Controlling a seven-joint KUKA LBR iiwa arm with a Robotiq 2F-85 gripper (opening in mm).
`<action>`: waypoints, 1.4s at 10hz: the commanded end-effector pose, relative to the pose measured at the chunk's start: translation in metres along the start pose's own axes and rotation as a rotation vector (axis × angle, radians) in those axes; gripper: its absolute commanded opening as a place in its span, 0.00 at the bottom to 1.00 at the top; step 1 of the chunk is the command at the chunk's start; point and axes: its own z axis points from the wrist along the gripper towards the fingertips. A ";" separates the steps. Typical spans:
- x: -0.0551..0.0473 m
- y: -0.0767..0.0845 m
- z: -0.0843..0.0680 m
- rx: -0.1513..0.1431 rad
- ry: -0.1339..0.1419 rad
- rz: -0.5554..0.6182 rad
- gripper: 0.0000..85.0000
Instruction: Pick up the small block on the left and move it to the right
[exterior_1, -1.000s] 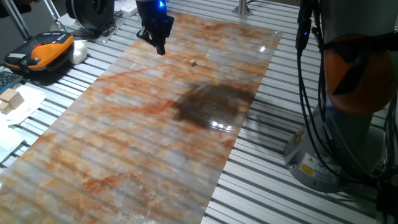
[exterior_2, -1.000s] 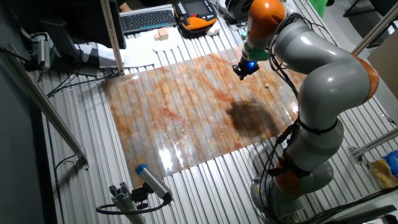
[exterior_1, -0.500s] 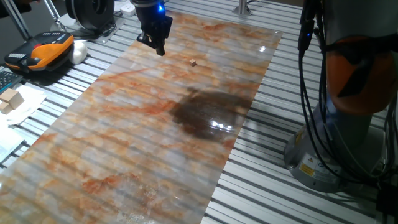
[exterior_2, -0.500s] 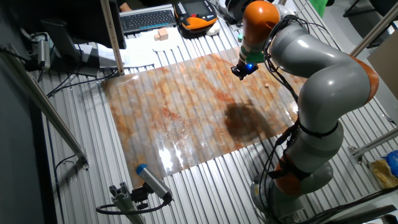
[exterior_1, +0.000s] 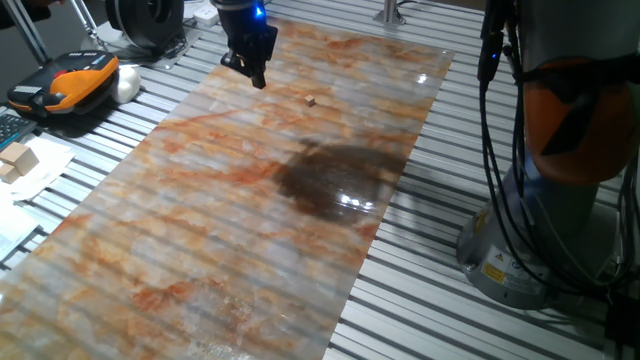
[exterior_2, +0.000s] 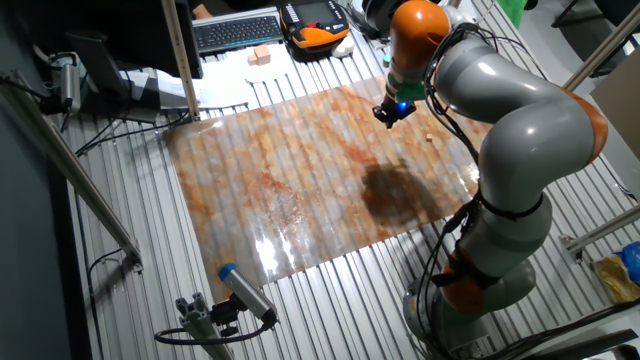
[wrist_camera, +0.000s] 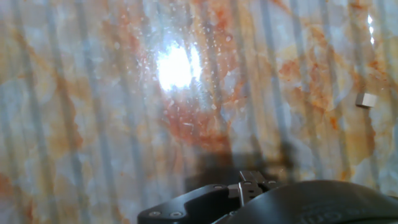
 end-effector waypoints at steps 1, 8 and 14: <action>-0.001 -0.001 -0.001 0.000 -0.002 0.004 0.00; -0.012 -0.027 0.013 -0.029 -0.005 -0.019 0.00; -0.022 -0.049 0.031 -0.042 0.000 -0.033 0.00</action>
